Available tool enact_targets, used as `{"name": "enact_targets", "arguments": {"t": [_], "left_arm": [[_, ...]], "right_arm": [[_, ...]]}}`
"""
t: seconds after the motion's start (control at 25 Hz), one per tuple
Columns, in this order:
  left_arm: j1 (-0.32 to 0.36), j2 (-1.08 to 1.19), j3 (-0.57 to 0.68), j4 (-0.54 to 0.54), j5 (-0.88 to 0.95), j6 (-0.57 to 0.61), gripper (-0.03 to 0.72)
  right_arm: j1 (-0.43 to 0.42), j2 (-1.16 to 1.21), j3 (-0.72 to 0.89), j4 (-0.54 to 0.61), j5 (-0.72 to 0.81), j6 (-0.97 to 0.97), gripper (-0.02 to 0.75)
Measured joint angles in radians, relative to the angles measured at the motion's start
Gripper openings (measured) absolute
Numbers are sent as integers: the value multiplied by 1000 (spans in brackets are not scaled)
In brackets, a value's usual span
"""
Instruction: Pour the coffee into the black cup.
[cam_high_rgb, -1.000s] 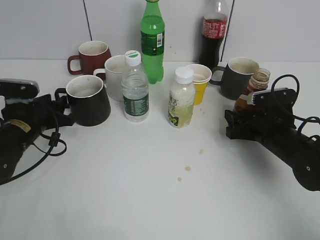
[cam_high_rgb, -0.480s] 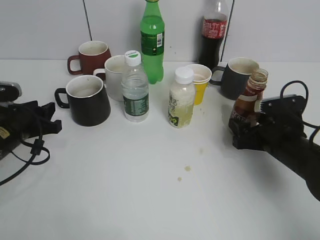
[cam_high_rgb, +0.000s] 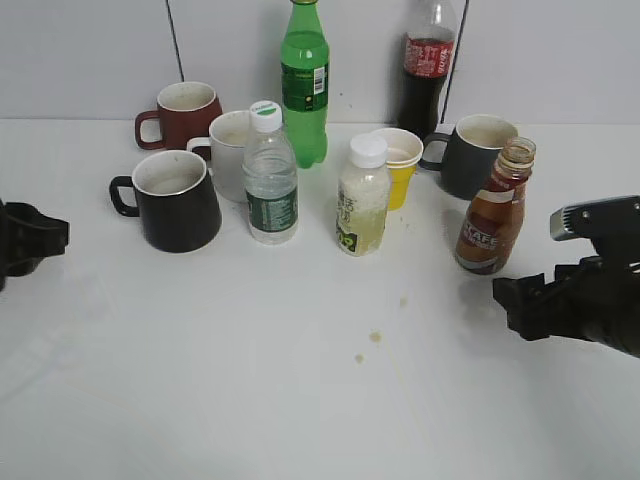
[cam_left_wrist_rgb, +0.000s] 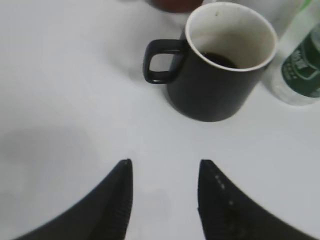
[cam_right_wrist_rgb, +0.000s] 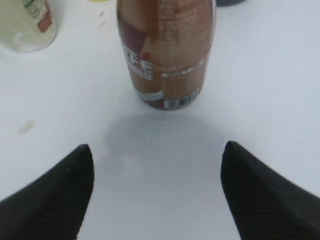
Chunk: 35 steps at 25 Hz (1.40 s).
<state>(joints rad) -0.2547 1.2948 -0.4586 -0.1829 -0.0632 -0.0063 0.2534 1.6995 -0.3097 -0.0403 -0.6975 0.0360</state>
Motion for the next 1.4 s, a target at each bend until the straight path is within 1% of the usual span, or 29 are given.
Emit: {"name": "enact_targets", "arguments": {"t": [0.12,0.16,0.2,0.24,0.32,0.4,0.44,0.48,0.56,0.68,0.8,0.92,1.0,1.08,1.2,1.4], "left_arm": [[0,-171,-69,13,285,0,332],[0,-213,-101,23,388,0,332],[0,-263,-134,38,473,-1,332],[0,-309,-165,54,570,-1,332],[-1,-393,-213,81,737,-1,332],[-1,-489,-236,97,842,-1,332],[-1,-550,-240,102,883,-1,332],[-1,-595,-242,104,922,-1,332],[-1,-666,-244,110,994,-1,332],[-1,-777,-244,111,1096,-1,332],[-1,-872,-243,113,1160,-1,332],[-1,-961,-203,113,1188,-1,332],[-1,-1012,-153,114,1196,-1,332],[-1,-1054,-115,117,1196,-1,332],[-1,-1090,-99,120,1150,-1,332],[-1,-1094,-78,126,1119,-1,332]], "right_arm": [[0,-142,-1,-74,197,85,595],[0,-215,-8,-96,309,116,594],[0,-258,-20,-113,326,124,594],[0,-322,-38,-123,529,152,594],[0,-460,-85,-121,697,165,594],[0,-579,-132,-125,907,169,594],[0,-643,-168,-125,938,169,594],[0,-707,-200,-123,1097,166,594],[0,-827,-250,-103,1276,126,594],[0,-993,-290,-19,1518,29,594],[0,-1151,-285,55,1695,-51,594],[0,-1329,-282,86,1826,-91,594],[0,-1437,-282,86,1866,-97,594],[0,-1534,-281,87,1872,-98,594],[0,-1662,-250,93,1854,-101,594],[0,-1706,-228,95,1798,-103,592]]}}
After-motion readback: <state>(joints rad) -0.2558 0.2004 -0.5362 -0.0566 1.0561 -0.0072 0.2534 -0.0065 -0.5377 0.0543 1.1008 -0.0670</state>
